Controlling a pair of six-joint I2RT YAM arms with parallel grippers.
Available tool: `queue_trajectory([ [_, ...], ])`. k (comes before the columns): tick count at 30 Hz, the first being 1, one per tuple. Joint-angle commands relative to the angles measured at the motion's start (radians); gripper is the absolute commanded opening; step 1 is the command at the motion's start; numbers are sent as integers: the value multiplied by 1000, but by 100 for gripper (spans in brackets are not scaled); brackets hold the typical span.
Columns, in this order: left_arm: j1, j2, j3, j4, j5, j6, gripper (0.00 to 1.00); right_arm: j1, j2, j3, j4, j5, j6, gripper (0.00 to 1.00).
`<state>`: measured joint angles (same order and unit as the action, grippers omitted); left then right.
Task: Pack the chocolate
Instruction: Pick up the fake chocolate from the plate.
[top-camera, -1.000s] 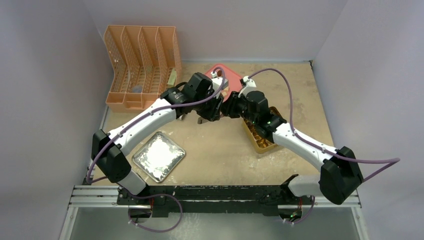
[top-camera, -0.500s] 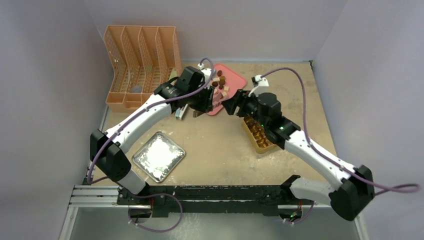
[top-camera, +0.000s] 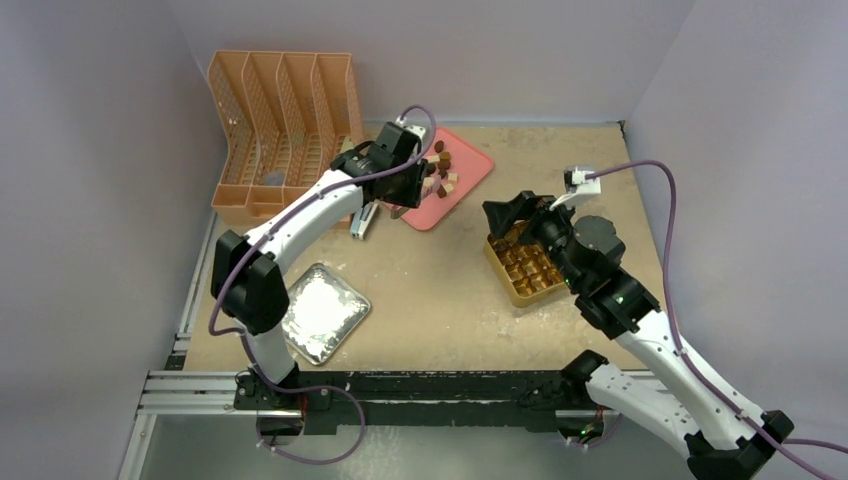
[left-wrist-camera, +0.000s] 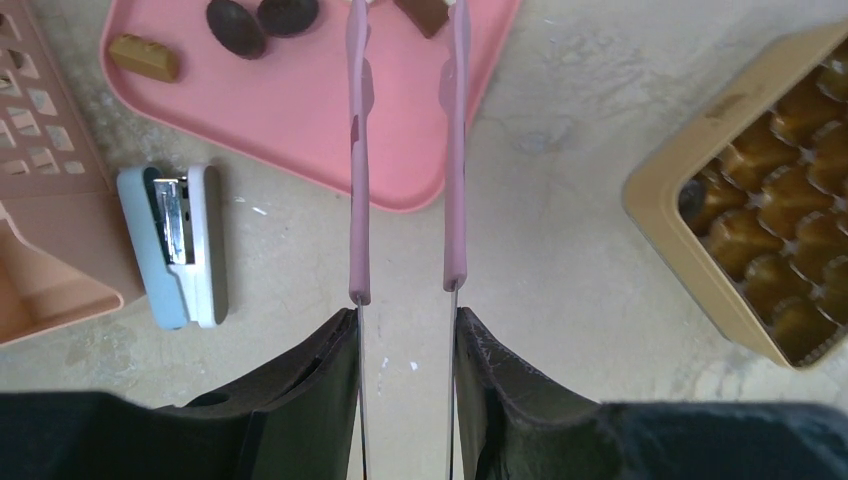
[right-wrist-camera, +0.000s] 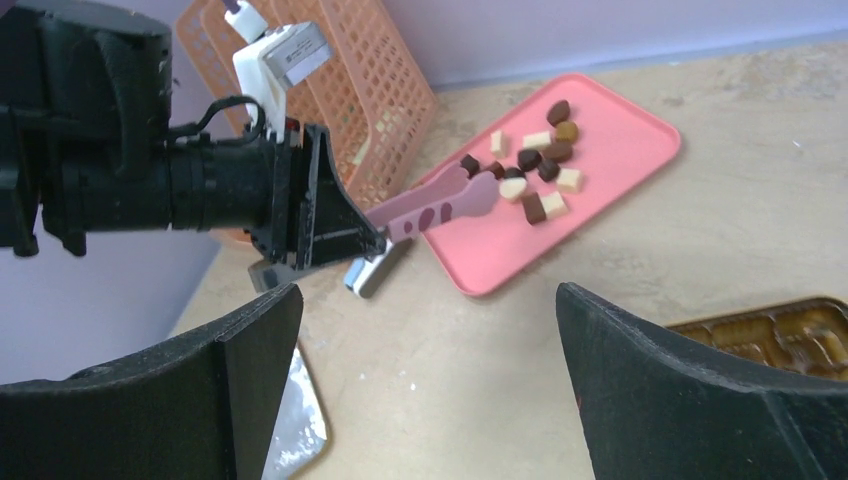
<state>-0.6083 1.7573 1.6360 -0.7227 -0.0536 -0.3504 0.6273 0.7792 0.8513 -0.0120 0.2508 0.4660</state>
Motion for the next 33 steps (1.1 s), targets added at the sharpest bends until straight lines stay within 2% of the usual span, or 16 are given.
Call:
queue_trajectory([
  [1, 28, 57, 80, 1, -115, -40, 37, -3, -49, -30, -54, 59, -33, 99],
  [13, 84, 157, 101, 18, -121, -74, 38, -3, -81, -33, -51, 65, -63, 99],
  [17, 99, 165, 95, 10, -163, -82, 38, -3, -83, -35, -49, 65, -63, 99],
  [33, 123, 224, 106, 40, -151, -83, 38, -3, -90, -44, -39, 65, -61, 99],
])
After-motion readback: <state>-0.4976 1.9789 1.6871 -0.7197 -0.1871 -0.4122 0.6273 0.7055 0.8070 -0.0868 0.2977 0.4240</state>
